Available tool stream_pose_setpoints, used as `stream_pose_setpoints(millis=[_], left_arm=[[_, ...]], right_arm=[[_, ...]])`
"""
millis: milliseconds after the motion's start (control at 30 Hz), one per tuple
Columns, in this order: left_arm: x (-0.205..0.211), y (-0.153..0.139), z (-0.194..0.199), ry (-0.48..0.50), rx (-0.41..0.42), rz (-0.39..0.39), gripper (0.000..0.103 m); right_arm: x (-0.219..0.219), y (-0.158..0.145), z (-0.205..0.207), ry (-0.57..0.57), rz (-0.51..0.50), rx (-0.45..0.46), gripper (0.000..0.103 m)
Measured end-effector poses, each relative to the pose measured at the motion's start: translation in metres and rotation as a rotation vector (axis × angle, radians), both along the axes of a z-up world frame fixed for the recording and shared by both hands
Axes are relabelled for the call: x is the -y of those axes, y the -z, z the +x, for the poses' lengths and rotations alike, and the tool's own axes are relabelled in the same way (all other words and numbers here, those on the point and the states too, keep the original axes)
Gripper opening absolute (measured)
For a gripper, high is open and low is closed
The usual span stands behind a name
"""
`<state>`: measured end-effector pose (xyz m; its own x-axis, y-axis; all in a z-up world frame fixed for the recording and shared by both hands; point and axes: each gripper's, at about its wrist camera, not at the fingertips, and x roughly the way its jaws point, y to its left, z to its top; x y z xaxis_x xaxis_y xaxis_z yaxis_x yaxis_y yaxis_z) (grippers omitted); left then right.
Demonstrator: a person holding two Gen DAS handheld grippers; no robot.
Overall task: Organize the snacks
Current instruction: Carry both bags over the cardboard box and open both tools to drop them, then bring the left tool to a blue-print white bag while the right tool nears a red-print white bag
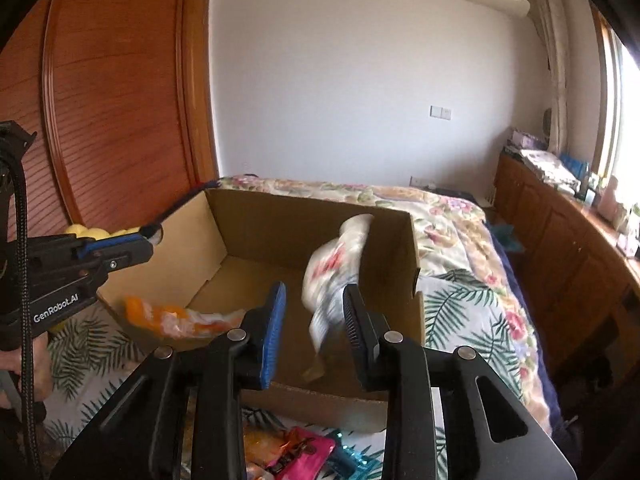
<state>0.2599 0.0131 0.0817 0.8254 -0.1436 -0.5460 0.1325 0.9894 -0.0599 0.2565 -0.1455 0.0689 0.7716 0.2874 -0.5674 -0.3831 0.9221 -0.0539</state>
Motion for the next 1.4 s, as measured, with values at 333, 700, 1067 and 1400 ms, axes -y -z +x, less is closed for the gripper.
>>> stream_pose_setpoints(millis=[333,700,1067,1400], left_arm=[[0.008,-0.006,-0.044,0.064,0.032,-0.022,0.021],[0.016,0.012,-0.094,0.119,0.047,-0.011,0.037],[0.019,0.062,-0.124,0.134,-0.032,0.006,0.039],[0.008,0.102,-0.142,0.106,-0.091,-0.013,0.039]], right_arm=[[0.004,-0.006,-0.062,-0.079,0.04,0.036,0.03],[0.013,0.017,-0.115,-0.121,0.084,-0.011,0.033],[0.011,0.073,-0.148,-0.139,0.034,-0.112,0.044],[0.001,0.109,-0.168,-0.137,0.005,-0.151,0.051]])
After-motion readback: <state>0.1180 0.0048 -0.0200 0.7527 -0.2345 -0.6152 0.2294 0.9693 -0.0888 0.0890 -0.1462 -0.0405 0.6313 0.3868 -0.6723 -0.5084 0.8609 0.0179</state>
